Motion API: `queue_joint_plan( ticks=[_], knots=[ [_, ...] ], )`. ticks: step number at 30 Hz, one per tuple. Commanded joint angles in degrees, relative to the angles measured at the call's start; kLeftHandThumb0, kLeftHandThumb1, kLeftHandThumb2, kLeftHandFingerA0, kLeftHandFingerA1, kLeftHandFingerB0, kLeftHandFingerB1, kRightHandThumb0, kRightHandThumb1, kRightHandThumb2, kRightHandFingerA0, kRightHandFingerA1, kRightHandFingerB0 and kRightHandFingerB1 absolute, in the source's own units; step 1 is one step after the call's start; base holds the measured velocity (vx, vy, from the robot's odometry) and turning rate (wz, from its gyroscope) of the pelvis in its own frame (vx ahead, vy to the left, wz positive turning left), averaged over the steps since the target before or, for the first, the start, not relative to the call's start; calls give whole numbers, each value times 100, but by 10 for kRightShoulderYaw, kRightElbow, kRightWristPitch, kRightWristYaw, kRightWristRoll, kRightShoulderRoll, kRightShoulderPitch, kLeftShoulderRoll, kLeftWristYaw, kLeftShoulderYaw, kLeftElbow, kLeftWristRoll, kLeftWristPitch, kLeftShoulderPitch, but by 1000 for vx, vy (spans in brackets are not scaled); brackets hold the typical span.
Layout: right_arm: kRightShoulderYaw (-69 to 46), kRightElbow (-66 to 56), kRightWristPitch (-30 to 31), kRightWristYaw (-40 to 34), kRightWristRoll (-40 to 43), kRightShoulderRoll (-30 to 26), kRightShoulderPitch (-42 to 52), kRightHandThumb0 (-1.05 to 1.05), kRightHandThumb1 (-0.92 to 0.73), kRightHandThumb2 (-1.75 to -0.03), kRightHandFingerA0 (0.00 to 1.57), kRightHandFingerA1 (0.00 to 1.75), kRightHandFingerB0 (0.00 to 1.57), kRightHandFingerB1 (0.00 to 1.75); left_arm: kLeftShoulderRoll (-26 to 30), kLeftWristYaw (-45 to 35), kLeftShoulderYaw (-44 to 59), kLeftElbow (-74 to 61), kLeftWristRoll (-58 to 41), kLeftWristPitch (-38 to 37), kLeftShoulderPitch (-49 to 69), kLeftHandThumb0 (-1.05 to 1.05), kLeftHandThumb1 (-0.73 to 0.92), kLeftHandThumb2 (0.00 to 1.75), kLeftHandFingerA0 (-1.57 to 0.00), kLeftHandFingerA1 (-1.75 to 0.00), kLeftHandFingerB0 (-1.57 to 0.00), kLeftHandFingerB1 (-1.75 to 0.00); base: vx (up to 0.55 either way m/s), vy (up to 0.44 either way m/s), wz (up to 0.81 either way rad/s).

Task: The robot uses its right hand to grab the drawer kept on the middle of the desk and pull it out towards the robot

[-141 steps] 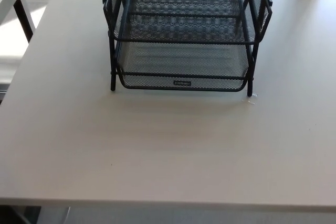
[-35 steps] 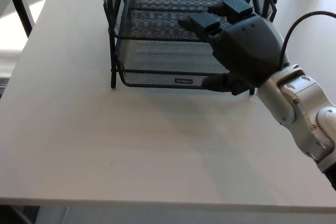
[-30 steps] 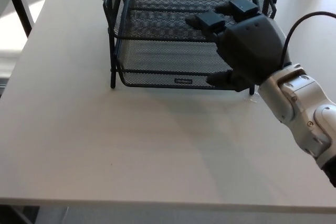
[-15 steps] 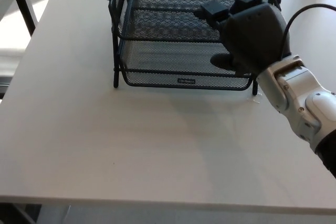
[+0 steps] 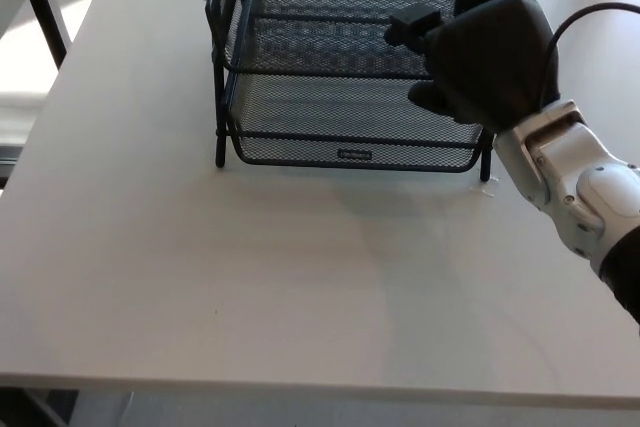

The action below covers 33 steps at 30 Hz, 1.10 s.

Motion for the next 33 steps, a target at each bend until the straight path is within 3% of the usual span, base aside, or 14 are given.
queue_joint_plan(
  ticks=[1,10,22,33],
  knots=[
    [17,29,-7,-145,-33,-9,-26,-50,-54,-56,97,120,90,62,2,10,9,9,2,-12,0,-35,61,58,-66,-89,-70,-66,0,0,0],
    [23,-1,8,-177,-40,-10,-2,-50,-56,-59,94,133,89,68,1,14,5,30,3,-26,-15,-35,61,58,-67,-92,-70,-69,0,0,0],
    [11,-142,12,-196,-52,-39,97,-48,-54,-56,99,110,90,67,3,15,0,43,5,-35,-25,-34,62,58,-66,-90,-69,-67,0,0,0],
    [-3,-300,12,-195,-80,-86,209,-51,-54,-57,98,114,91,68,3,17,-5,69,9,-48,-38,-35,62,58,-66,-90,-70,-67,0,0,0]
  ],
)
